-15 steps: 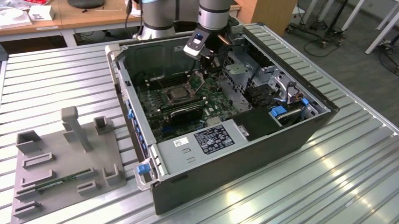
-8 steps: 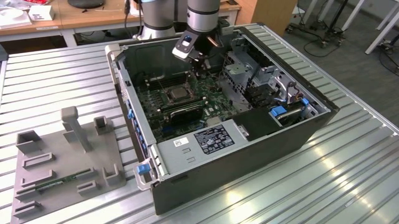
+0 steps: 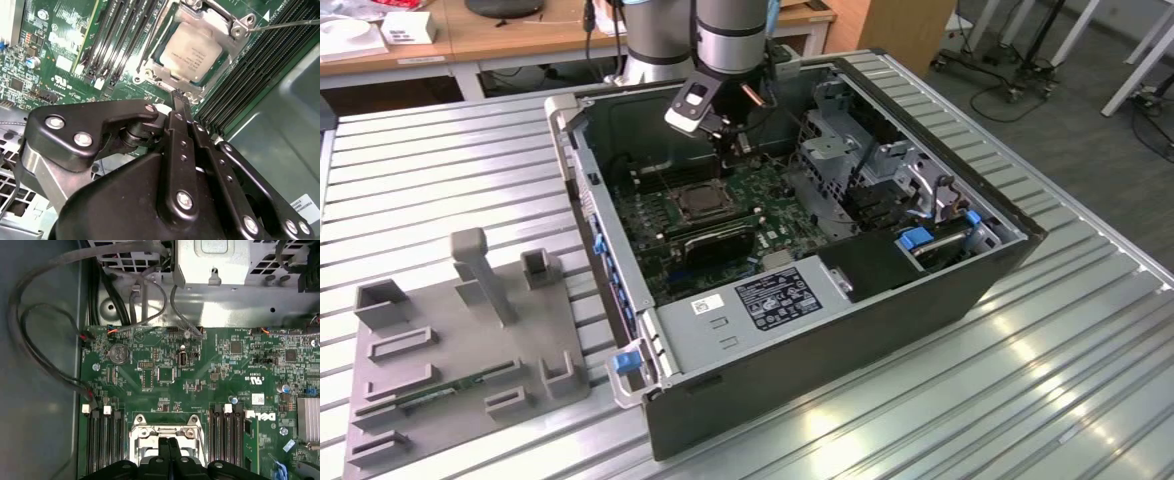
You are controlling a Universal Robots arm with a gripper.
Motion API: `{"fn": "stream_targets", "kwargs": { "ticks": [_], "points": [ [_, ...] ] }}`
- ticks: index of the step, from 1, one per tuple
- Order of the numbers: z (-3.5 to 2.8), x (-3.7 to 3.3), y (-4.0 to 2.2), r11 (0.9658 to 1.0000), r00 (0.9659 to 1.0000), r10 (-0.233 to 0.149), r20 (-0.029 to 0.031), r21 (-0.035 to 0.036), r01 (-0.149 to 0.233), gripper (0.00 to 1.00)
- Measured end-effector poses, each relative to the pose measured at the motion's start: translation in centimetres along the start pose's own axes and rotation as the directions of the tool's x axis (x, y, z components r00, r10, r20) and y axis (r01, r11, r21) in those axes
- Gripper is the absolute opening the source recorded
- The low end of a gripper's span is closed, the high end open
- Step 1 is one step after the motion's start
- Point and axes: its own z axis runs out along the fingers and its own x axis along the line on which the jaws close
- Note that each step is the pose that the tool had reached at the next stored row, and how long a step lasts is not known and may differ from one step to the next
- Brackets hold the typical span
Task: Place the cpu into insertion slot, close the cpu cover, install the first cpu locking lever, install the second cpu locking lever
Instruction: 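Close the cpu cover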
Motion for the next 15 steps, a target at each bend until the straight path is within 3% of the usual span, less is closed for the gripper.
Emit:
{"fn": "stream_targets", "kwargs": {
  "ticks": [5, 6, 11, 12, 15],
  "points": [
    [0.01, 0.00, -0.01, 1.0000, 1.0000, 0.000, 0.0000, 0.0005, 0.000, 0.11],
    [0.04, 0.00, -0.01, 1.0000, 1.0000, 0.000, -0.0005, 0.0039, 0.000, 0.11],
    [0.19, 0.00, -0.02, 0.9988, 1.0000, 0.001, -0.0045, 0.0482, 0.000, 0.11],
    [0.19, 0.00, -0.02, 0.9986, 1.0000, 0.001, -0.0046, 0.0524, -0.001, 0.11],
    [0.19, 0.00, -0.02, 0.9986, 1.0000, 0.001, -0.0045, 0.0526, -0.001, 0.11]
  ]
}}
